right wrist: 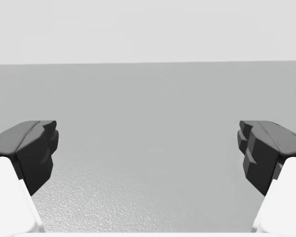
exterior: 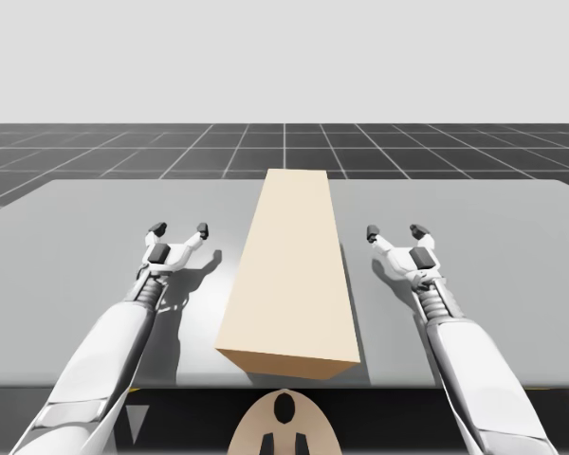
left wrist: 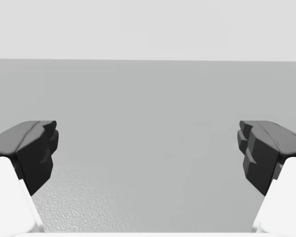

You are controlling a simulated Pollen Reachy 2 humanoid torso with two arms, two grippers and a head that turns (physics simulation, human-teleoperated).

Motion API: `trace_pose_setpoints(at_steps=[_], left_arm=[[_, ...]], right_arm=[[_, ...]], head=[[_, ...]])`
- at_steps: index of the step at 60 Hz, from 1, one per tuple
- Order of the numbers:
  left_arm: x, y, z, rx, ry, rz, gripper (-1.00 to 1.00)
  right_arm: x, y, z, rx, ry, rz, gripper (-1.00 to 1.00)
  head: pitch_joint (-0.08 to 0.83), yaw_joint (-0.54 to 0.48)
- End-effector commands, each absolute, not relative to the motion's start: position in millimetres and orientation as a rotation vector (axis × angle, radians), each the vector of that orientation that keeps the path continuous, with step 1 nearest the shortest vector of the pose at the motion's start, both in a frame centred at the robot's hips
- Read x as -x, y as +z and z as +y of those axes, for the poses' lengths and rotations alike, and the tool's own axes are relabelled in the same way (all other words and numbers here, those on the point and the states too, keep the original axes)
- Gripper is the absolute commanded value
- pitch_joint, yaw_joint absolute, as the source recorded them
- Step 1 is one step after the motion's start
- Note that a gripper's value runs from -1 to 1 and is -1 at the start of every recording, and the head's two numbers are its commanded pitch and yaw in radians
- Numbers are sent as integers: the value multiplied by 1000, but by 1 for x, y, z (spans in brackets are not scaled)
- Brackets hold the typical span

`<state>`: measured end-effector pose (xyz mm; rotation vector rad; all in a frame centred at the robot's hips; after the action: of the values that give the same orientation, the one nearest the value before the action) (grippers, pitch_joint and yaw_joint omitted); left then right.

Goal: Retrieve the object from inside the box.

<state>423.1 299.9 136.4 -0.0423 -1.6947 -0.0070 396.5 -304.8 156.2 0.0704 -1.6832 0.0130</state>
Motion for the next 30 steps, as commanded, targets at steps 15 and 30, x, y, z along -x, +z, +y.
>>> trace_pose_setpoints(at_steps=[15, 30], left_arm=[[-425, 129, 304, 80, -109, -1606, -1000], [-409, 122, 287, 219, -446, -1560, -1000]], right_arm=[[-397, 148, -298, -124, 103, -1630, -1000], [-388, 142, -280, -280, 314, -1616, -1000]], head=[[13, 5], [14, 3]])
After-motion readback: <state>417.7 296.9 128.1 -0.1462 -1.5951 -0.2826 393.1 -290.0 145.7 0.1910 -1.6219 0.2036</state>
